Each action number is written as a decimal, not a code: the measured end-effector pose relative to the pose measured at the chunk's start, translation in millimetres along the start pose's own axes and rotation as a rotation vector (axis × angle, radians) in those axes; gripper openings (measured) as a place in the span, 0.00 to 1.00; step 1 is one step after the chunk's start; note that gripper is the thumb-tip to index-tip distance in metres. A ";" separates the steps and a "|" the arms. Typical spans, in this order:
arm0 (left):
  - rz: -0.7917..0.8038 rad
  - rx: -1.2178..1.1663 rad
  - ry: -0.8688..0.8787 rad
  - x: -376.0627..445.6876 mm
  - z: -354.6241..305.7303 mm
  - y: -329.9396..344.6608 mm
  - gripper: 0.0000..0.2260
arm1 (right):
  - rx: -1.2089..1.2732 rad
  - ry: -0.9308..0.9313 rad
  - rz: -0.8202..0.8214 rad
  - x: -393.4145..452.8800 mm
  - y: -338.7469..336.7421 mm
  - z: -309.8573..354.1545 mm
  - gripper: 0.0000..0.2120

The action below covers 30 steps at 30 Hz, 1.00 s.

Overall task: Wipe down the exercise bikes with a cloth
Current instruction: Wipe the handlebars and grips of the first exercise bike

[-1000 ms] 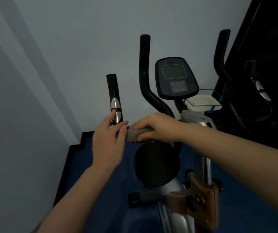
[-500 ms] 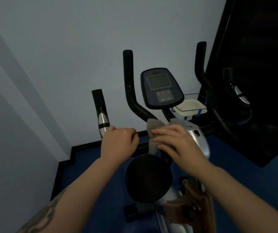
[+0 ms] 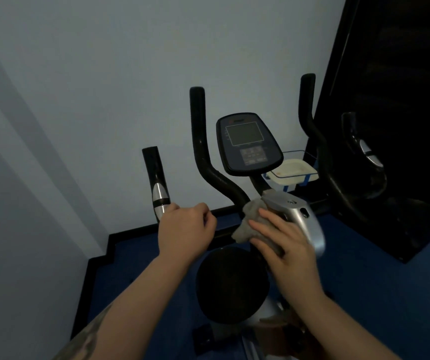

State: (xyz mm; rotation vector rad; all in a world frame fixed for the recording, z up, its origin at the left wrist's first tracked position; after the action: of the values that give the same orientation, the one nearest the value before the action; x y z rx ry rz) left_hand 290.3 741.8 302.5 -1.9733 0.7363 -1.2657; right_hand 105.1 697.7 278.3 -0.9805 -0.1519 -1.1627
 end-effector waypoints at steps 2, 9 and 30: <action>0.013 -0.006 -0.014 -0.4 1.5 2.3 0.09 | -0.100 -0.039 0.026 18.9 5.5 4.2 0.16; 0.019 -0.035 -0.003 -1.0 2.6 1.6 0.09 | 0.002 0.043 0.113 81.0 32.0 13.3 0.17; -0.400 -0.483 -0.268 -52.2 50.3 -42.8 0.13 | -0.179 -0.409 0.317 72.4 18.7 36.8 0.15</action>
State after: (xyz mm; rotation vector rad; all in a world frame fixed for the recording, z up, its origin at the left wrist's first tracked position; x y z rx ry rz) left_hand 321.8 819.2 292.2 -2.7281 0.5635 -1.0682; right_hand 165.7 674.3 330.7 -1.3424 -0.2119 -0.6850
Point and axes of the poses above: each hand's wrist, its own x-axis towards the middle knuckle, its own y-axis out of the palm, z = x × y, the point moved 8 cm from there along x, towards the middle knuckle, and after that the axes turned 7 degrees about -x, right-handed, at the moved point
